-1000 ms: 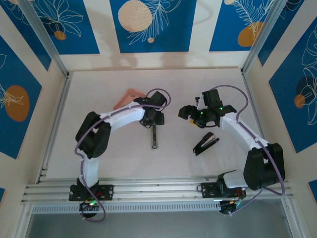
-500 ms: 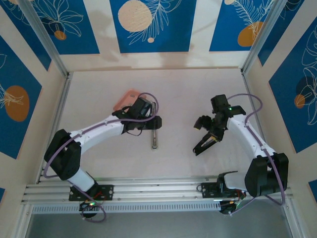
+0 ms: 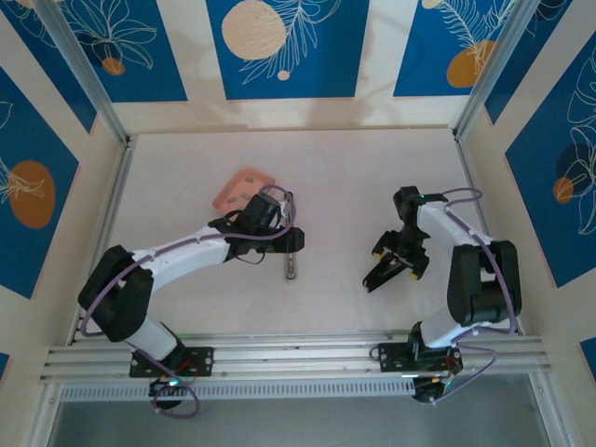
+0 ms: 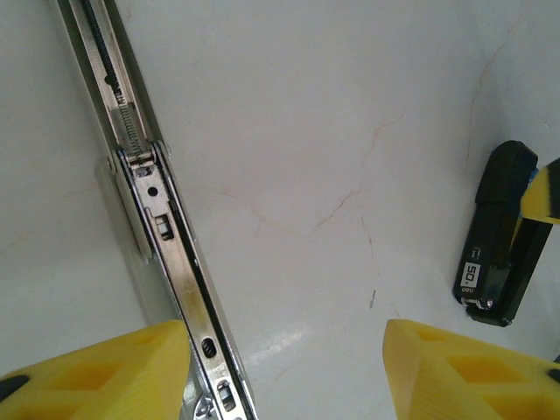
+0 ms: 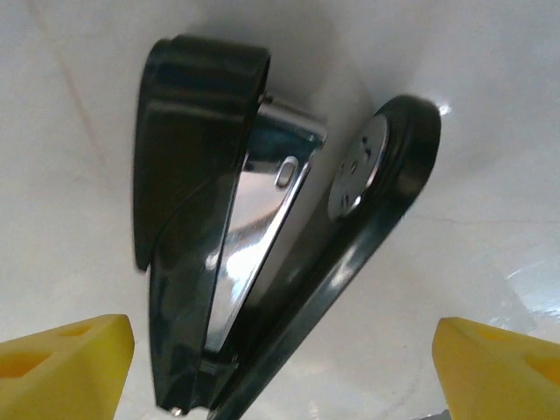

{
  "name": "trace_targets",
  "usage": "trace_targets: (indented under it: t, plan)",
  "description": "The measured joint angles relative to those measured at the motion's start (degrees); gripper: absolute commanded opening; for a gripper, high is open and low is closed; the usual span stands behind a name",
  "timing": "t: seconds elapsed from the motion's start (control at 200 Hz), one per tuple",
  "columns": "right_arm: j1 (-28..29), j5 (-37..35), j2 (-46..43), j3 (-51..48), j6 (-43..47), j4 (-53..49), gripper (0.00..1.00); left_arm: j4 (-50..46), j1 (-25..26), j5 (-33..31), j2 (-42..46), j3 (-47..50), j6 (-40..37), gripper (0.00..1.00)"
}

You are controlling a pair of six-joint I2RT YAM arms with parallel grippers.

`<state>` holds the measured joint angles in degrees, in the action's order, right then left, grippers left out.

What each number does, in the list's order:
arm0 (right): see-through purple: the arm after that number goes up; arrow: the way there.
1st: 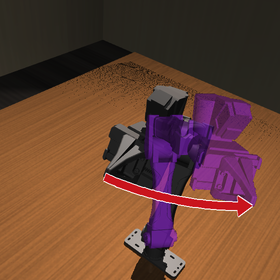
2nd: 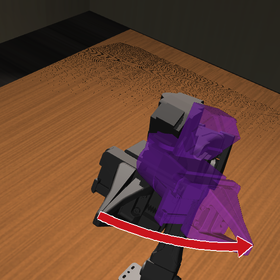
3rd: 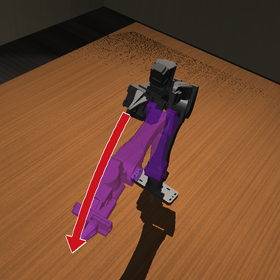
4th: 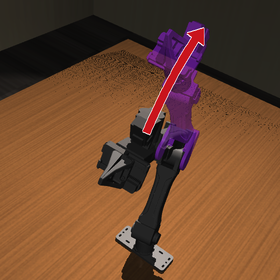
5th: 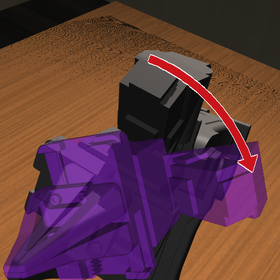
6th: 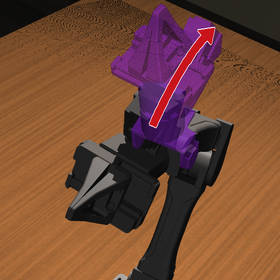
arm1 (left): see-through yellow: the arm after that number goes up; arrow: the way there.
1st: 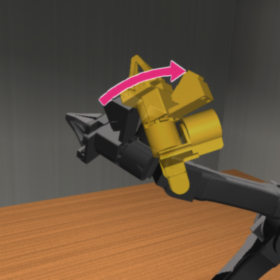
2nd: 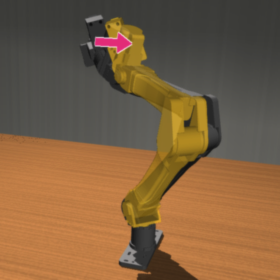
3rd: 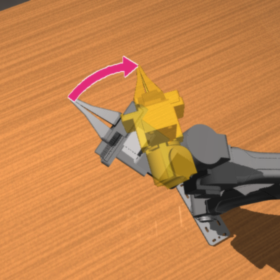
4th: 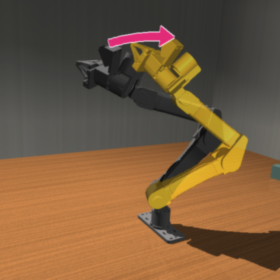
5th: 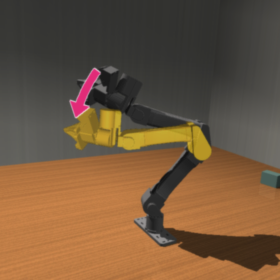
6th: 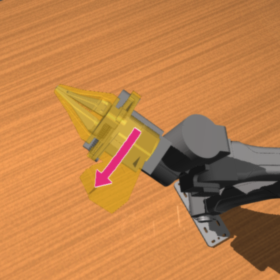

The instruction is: Load the staples into the stapler

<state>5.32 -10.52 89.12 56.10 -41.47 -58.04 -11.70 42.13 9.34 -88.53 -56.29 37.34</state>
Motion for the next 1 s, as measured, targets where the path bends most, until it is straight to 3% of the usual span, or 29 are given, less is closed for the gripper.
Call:
trace_targets:
  t: [0.355, 0.8, 0.905, 0.995]
  plan:
    - [-0.11, -1.6, 8.68, 4.37, 0.74, 1.64, 0.82, 0.66, -0.37, 0.76, 0.0, 0.0, -0.26, 0.6]
    - [-0.11, -2.14, 11.98, 5.42, 2.34, 2.4, 0.49, 1.42, -0.55, 0.9, 0.0, 0.13, -0.31, 0.6]
    - [-0.09, -2.14, 11.15, 4.98, 2.49, 3.56, 0.38, 2.34, -0.66, 1.49, 0.0, 0.61, -0.48, 0.6]
    - [-0.09, -1.53, 8.15, 2.84, 2.36, 5.99, 0.34, 3.15, -0.66, 2.36, 0.22, 1.03, -1.44, 0.59]
